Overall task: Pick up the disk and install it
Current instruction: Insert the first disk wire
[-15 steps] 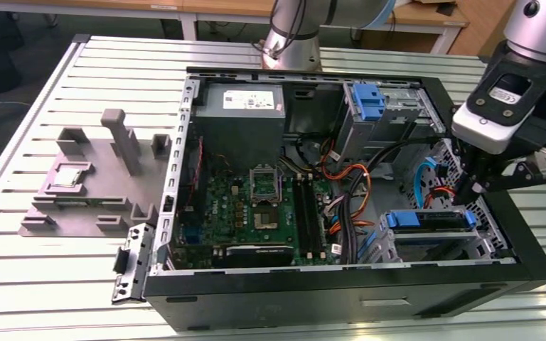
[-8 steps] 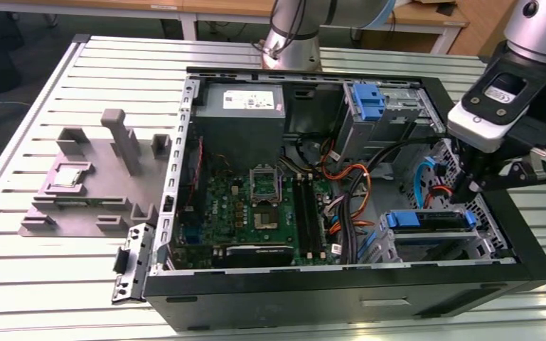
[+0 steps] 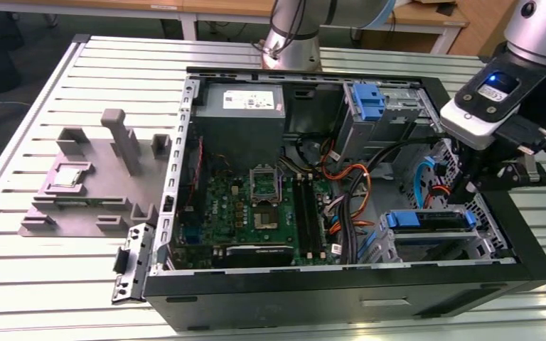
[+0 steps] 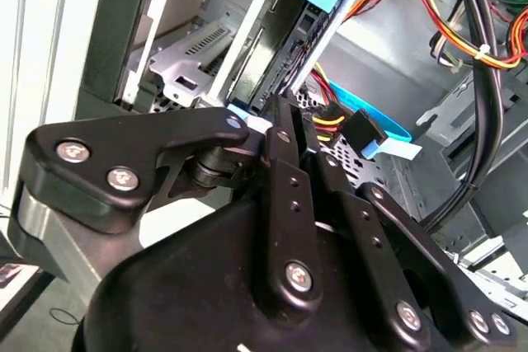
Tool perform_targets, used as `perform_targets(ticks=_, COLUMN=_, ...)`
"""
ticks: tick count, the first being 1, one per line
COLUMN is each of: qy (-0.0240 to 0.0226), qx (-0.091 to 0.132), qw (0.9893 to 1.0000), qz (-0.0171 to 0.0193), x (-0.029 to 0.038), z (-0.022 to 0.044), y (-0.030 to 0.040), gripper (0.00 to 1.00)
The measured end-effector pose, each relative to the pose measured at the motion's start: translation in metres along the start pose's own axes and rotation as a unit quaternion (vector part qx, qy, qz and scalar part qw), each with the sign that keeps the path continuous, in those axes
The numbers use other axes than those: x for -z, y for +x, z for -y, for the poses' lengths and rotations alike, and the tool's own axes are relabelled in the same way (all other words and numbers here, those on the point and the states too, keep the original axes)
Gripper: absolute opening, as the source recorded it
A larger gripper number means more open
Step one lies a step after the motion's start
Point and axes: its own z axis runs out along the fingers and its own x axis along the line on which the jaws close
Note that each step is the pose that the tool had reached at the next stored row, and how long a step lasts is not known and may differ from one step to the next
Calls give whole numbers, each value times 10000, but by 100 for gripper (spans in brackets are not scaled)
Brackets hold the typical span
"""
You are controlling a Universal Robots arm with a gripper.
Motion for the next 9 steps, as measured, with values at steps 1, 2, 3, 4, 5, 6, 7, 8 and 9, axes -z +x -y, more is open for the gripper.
perform_targets(ticks=1, qy=1, qx=-6, qw=10000, qz=-30, x=-2, z=0, y=-9, gripper=16)
perform_targets(ticks=2, qy=4, qx=-9, qw=10000, qz=-73, x=-4, z=-1, y=-22, gripper=16)
perform_targets(ticks=3, qy=5, qx=-12, qw=9999, qz=-112, x=-6, z=-1, y=-34, gripper=16)
perform_targets(ticks=4, qy=7, qx=-15, qw=9999, qz=-153, x=-8, z=-2, y=-46, gripper=16)
perform_targets(ticks=5, qy=9, qx=-18, qw=9998, qz=-197, x=-10, z=-2, y=-58, gripper=16)
perform_targets(ticks=6, qy=11, qx=-21, qw=9997, qz=-243, x=-13, z=-2, y=-69, gripper=16)
perform_targets(ticks=7, qy=12, qx=-24, qw=9996, qz=-287, x=-15, z=-3, y=-81, gripper=16)
perform_targets(ticks=8, qy=14, qx=-27, qw=9995, qz=-328, x=-17, z=-3, y=-93, gripper=16)
perform_targets(ticks=9, qy=15, qx=-29, qw=9994, qz=-358, x=-20, z=-3, y=-107, gripper=16)
